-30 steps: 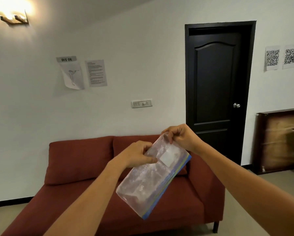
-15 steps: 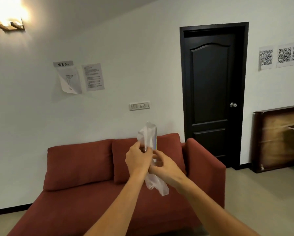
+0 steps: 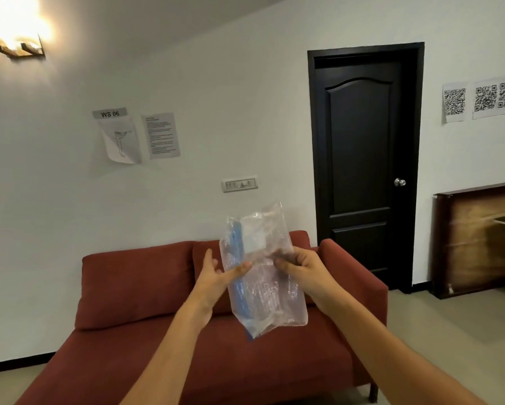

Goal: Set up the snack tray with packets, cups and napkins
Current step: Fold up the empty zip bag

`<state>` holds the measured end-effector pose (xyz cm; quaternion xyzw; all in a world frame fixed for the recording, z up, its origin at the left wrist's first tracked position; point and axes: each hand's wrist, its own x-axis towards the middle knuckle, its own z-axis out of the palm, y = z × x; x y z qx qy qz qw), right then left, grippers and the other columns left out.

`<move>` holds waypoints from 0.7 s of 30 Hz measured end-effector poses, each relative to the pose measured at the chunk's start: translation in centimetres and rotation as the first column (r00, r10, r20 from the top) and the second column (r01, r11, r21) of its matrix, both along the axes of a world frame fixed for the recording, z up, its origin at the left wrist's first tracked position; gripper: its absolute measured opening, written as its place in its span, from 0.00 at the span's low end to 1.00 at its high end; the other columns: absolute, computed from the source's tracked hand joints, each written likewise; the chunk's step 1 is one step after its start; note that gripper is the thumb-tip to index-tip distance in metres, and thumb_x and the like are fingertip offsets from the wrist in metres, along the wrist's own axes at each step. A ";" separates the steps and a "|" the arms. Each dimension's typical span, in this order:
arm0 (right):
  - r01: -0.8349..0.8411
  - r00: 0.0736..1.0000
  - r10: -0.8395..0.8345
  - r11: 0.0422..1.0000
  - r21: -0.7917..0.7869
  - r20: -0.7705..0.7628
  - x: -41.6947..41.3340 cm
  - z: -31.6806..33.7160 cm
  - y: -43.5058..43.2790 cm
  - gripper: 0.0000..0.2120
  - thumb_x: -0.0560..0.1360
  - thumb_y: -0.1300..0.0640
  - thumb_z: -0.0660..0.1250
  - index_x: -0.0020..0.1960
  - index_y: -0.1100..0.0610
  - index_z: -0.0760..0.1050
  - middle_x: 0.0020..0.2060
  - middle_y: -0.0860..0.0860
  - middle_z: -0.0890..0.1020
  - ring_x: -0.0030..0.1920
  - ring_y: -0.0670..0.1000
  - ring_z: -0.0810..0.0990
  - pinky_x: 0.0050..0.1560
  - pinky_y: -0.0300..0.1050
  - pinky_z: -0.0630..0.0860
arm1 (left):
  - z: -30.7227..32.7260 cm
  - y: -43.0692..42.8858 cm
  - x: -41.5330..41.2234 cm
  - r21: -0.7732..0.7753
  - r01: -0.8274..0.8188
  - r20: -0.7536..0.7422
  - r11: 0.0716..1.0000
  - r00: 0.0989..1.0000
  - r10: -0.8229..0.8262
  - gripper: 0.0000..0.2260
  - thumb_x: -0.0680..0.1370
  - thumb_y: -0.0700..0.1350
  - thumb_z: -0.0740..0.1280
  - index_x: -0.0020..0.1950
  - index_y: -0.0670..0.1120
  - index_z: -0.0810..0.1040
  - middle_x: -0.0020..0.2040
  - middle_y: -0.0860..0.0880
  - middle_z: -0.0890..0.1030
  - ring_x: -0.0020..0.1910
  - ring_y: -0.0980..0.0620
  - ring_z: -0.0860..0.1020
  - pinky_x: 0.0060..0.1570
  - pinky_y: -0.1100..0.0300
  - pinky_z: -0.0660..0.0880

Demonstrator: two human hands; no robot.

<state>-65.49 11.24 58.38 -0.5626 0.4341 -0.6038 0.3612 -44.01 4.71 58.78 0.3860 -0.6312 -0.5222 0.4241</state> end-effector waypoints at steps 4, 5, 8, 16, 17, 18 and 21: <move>-0.086 0.996 0.086 0.996 -0.023 -0.016 -0.9 0.1 0.0 0.09 0.81 0.59 0.67 0.58 0.53 0.84 0.55 0.54 0.86 0.56 0.56 0.85 0.57 0.50 0.82 | -1.1 -0.1 2.0 0.045 0.358 -0.064 0.932 0.933 -0.355 0.24 0.73 0.50 0.78 0.68 0.49 0.79 0.64 0.42 0.82 0.62 0.41 0.81 0.58 0.42 0.80; -0.111 0.994 0.110 0.994 -0.016 -0.024 -1.2 0.0 0.0 0.09 0.81 0.58 0.68 0.58 0.54 0.84 0.55 0.55 0.86 0.56 0.57 0.85 0.57 0.51 0.82 | -1.2 0.1 2.2 0.033 0.372 -0.059 0.928 0.927 -0.369 0.21 0.74 0.49 0.78 0.66 0.48 0.80 0.63 0.41 0.82 0.62 0.40 0.82 0.56 0.44 0.81; -0.133 0.990 0.133 0.991 -0.003 -0.055 -1.6 -0.6 0.2 0.09 0.80 0.55 0.69 0.58 0.55 0.84 0.54 0.56 0.87 0.55 0.57 0.86 0.55 0.49 0.83 | -0.7 0.8 2.3 -0.062 0.302 -0.017 0.951 0.953 -0.303 0.18 0.74 0.48 0.78 0.63 0.49 0.82 0.60 0.43 0.84 0.59 0.41 0.83 0.54 0.47 0.82; -0.113 0.992 0.103 0.986 -0.124 -0.079 -1.8 -1.5 0.2 0.14 0.81 0.64 0.65 0.58 0.50 0.85 0.52 0.55 0.87 0.54 0.54 0.86 0.55 0.50 0.83 | 0.3 1.4 2.1 -0.203 0.252 -0.056 0.946 0.962 -0.269 0.12 0.82 0.43 0.67 0.65 0.52 0.80 0.59 0.44 0.85 0.56 0.44 0.84 0.48 0.53 0.83; -0.106 0.993 0.096 0.980 -0.169 -0.069 -1.9 -1.4 0.3 0.14 0.80 0.66 0.66 0.55 0.51 0.86 0.52 0.55 0.88 0.55 0.55 0.86 0.55 0.50 0.83 | 0.3 1.4 2.2 -0.198 0.262 -0.056 0.945 0.959 -0.278 0.13 0.82 0.40 0.66 0.64 0.51 0.81 0.58 0.45 0.85 0.53 0.44 0.85 0.44 0.54 0.83; -0.113 0.993 0.102 0.970 -0.215 -0.062 -2.0 -1.1 0.3 0.14 0.78 0.68 0.68 0.53 0.53 0.87 0.52 0.55 0.87 0.55 0.56 0.86 0.54 0.49 0.83 | 0.4 1.5 2.3 -0.195 0.265 -0.056 0.944 0.958 -0.281 0.13 0.82 0.37 0.64 0.62 0.50 0.83 0.55 0.46 0.86 0.49 0.46 0.86 0.40 0.56 0.82; -0.156 0.988 0.151 0.942 -0.299 -0.039 -2.3 -0.7 0.4 0.08 0.70 0.65 0.75 0.47 0.56 0.88 0.53 0.59 0.86 0.54 0.61 0.84 0.53 0.52 0.82 | 0.4 1.5 2.4 -0.172 0.285 -0.090 0.943 0.949 -0.303 0.20 0.77 0.25 0.60 0.49 0.44 0.88 0.54 0.50 0.85 0.47 0.52 0.85 0.38 0.61 0.80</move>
